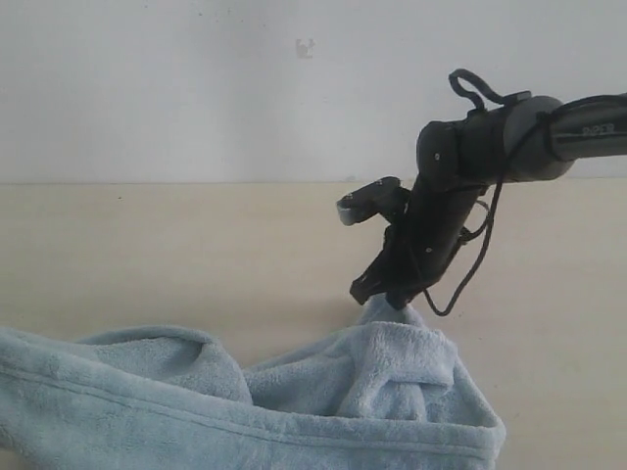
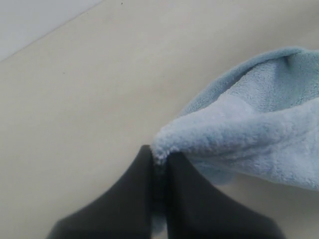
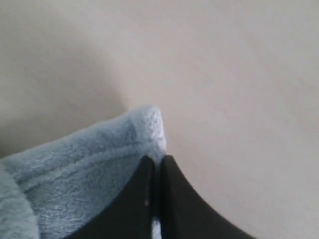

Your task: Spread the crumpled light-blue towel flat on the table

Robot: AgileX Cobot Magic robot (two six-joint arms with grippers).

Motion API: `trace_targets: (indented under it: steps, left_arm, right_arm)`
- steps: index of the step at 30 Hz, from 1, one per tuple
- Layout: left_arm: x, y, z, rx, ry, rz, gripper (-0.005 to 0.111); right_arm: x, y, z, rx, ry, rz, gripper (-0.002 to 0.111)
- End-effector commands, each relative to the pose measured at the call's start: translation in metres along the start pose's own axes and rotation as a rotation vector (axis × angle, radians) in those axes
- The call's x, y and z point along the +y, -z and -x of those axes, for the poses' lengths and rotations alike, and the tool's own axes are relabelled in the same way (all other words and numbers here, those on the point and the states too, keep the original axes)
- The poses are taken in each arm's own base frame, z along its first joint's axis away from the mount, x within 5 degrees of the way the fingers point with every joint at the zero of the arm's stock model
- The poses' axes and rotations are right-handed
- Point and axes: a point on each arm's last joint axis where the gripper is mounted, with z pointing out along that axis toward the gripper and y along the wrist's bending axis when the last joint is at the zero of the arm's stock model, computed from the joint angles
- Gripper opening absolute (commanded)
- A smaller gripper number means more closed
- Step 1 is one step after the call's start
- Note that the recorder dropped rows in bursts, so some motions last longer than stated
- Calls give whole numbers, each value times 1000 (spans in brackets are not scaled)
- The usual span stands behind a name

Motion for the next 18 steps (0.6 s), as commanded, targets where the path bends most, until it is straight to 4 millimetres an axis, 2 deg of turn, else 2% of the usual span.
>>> trace_targets:
  steps: [1,5,9,15,18]
  left_arm:
    - [6,1,0,-20,42,66,4]
    - [7,1,0,-21,52,73,4]
    - [7,1,0,-21,52,73,4]
    - [7,1,0,-16,52,74,4]
    - [7,3,-1,-17,73,73,4]
  right_arm:
    - [-35,26,-12,6,-125,-66,0]
    - [-59,74,-30,-62,-190,-116,0]
    - [-72,128,-56,-146,-249,-170,0]
    - [-67,198,-100,-255,-317,-264,0]
    - [-62,222,-118,-287,-335,-303,0]
